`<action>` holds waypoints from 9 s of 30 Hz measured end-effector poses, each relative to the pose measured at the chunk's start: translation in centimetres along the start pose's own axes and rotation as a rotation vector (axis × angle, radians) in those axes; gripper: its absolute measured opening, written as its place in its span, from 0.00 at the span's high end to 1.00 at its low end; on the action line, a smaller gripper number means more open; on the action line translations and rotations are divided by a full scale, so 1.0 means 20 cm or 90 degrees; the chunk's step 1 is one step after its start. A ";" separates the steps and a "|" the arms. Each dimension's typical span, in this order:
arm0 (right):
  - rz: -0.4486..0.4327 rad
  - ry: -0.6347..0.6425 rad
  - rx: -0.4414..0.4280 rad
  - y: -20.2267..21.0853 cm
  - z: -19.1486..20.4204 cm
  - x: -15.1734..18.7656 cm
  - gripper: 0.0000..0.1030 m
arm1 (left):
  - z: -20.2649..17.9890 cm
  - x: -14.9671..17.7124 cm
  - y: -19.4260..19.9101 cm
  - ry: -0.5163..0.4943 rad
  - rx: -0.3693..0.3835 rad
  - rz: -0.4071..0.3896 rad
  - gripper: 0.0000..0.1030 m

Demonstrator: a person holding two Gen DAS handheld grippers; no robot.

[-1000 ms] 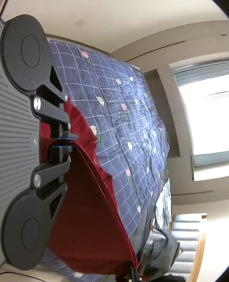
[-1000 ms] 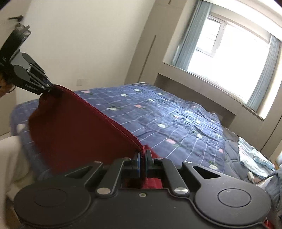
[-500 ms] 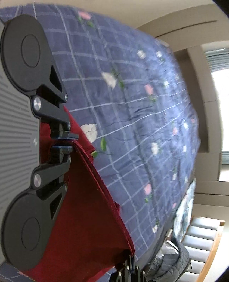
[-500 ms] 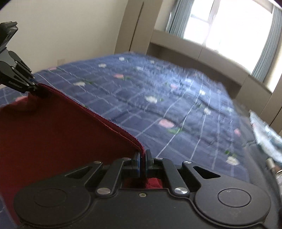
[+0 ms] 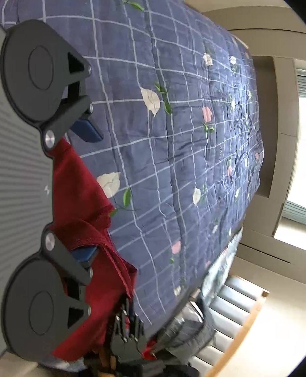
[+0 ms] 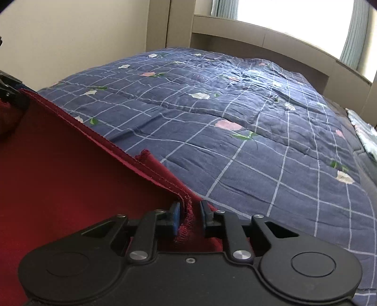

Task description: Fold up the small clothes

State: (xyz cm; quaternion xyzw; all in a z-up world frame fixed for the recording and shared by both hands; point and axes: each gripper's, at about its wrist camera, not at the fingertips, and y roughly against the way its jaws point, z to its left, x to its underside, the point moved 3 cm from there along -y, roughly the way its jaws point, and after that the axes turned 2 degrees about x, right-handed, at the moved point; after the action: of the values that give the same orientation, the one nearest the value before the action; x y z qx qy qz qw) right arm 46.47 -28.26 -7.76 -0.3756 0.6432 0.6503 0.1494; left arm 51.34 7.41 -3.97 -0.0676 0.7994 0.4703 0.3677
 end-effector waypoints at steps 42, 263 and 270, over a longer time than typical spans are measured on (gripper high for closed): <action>-0.045 -0.067 0.187 0.09 -0.19 0.12 0.12 | -0.01 0.40 0.03 0.135 -0.236 -0.058 0.93; -0.244 -0.459 0.419 0.89 -0.19 1.05 0.00 | -1.77 0.27 -0.34 0.000 0.040 -0.020 0.13; -0.243 -0.464 0.415 0.89 -0.20 1.06 0.00 | -1.53 0.29 -0.15 0.062 -0.114 -0.122 0.01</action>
State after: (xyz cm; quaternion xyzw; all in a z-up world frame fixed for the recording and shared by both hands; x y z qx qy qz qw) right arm 21.33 -40.39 -8.87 -0.1693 0.6385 0.4663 0.5884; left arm 32.46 -17.45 -1.12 -0.1988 0.7608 0.4988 0.3645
